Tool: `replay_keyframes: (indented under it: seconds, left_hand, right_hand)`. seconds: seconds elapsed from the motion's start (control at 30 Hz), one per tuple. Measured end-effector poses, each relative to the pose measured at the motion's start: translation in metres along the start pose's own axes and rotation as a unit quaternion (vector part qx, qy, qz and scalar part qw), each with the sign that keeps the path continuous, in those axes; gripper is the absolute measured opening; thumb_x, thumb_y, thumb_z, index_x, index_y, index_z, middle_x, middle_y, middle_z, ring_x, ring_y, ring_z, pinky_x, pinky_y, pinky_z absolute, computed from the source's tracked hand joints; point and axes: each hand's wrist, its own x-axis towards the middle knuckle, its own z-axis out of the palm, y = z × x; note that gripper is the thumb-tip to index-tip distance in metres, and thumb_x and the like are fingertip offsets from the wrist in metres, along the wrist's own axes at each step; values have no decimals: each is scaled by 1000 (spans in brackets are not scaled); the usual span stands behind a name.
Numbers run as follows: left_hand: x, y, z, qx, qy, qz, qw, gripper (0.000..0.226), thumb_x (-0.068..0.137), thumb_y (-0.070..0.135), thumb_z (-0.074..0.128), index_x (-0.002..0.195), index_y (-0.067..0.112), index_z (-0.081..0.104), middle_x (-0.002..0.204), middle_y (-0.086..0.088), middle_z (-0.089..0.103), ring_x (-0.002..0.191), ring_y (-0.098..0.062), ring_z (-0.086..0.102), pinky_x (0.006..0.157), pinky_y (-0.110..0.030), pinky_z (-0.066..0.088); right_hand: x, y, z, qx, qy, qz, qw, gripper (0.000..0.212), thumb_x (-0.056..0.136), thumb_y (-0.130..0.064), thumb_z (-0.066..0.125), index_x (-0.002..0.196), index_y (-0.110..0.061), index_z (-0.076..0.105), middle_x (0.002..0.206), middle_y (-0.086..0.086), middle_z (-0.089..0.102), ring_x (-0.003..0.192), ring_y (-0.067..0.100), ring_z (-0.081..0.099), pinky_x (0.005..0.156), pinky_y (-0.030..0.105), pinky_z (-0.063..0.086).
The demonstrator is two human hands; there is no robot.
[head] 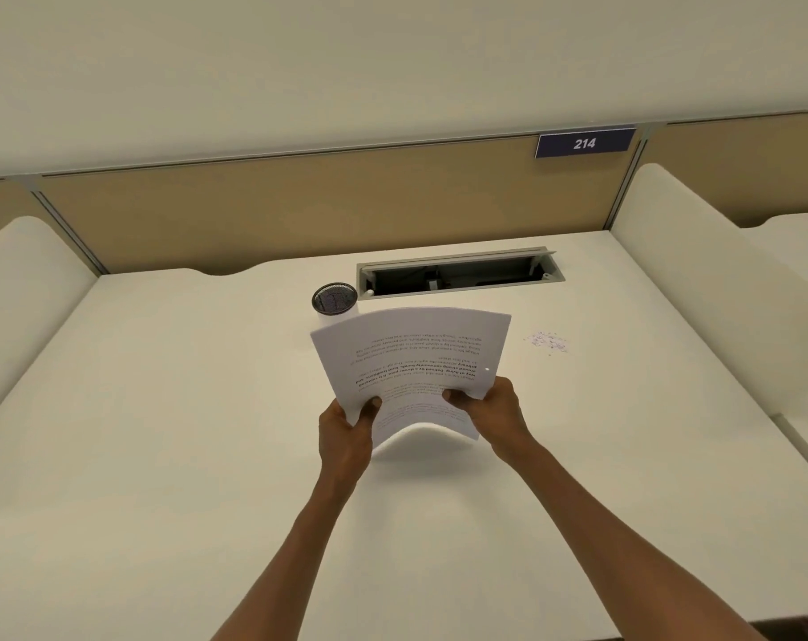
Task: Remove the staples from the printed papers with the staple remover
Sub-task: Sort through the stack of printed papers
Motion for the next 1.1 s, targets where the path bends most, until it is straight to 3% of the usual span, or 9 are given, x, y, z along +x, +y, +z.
replay_keyframes:
  seconds: [0.07, 0.27, 0.37, 0.53, 0.67, 0.8, 0.9, 1.0, 1.1]
  left_hand:
    - [0, -1, 0, 3, -1, -1, 1000, 11, 94, 15, 68, 105, 17, 70, 98, 7, 75, 91, -9, 69, 74, -24, 52]
    - [-3, -10, 6, 38, -9, 2, 999, 13, 96, 15, 65, 107, 11, 70, 96, 4, 74, 91, -20, 69, 70, -25, 50]
    - [0, -8, 3, 27, -16, 0, 999, 17, 95, 21, 66, 110, 13, 70, 100, 4, 76, 93, -19, 72, 74, -31, 55]
    - [3, -1, -1, -57, 0, -22, 998, 25, 95, 19, 67, 120, 15, 68, 111, 5, 75, 102, -13, 71, 89, -34, 56]
    - [2, 3, 5, -141, 23, -60, 988, 30, 95, 15, 68, 125, 15, 66, 117, 3, 74, 109, -14, 69, 97, -36, 53]
    - [0, 8, 13, -185, 42, -102, 977, 17, 95, 10, 68, 108, 20, 69, 114, 1, 74, 104, -14, 69, 94, -33, 51]
    - [-2, 8, 19, -199, 48, -131, 970, 18, 94, 12, 69, 111, 16, 69, 117, -4, 73, 102, -18, 68, 100, -42, 53]
    - [-5, 5, 25, -211, 47, -166, 962, 32, 93, 14, 71, 124, 7, 66, 123, -11, 71, 117, -27, 64, 107, -54, 45]
    - [-11, 5, 27, -234, 28, -184, 954, 33, 94, 12, 70, 126, 8, 65, 122, -8, 72, 116, -27, 66, 106, -53, 48]
  right_hand:
    - [2, 0, -2, 2, -3, 1, 1000, 27, 78, -6, 78, 96, -25, 72, 90, -12, 73, 78, 0, 68, 65, 12, 52]
    - [-2, 15, -2, 5, -6, 28, 1000, 33, 76, 1, 75, 101, -20, 70, 94, -4, 73, 89, 20, 67, 64, 12, 52]
    - [4, 9, -5, -13, -2, 17, 1000, 33, 76, -7, 78, 105, -18, 68, 99, -4, 72, 94, 19, 67, 72, 17, 54]
    - [9, 9, -13, -53, 76, 61, 994, 74, 72, -24, 84, 135, -18, 45, 122, -4, 50, 112, 14, 48, 88, 26, 39]
    - [4, 18, -8, 88, 90, 147, 981, 102, 60, -35, 90, 143, -20, 32, 128, 3, 54, 116, 21, 55, 93, 35, 46]
    - [-7, 22, 4, 220, 34, 182, 958, 87, 60, -37, 89, 132, -14, 47, 119, 4, 68, 111, 23, 64, 94, 43, 51]
    - [-14, 14, 16, 299, 8, 153, 942, 55, 74, -19, 82, 123, -10, 60, 115, 7, 71, 106, 26, 68, 86, 41, 55]
    - [-16, 7, 25, 304, 37, 134, 943, 35, 81, -4, 73, 115, -11, 65, 109, 6, 73, 100, 26, 70, 85, 43, 57]
    - [-15, 4, 26, 258, 72, 119, 956, 31, 81, 0, 72, 111, -10, 66, 105, 7, 74, 95, 26, 71, 85, 44, 57]
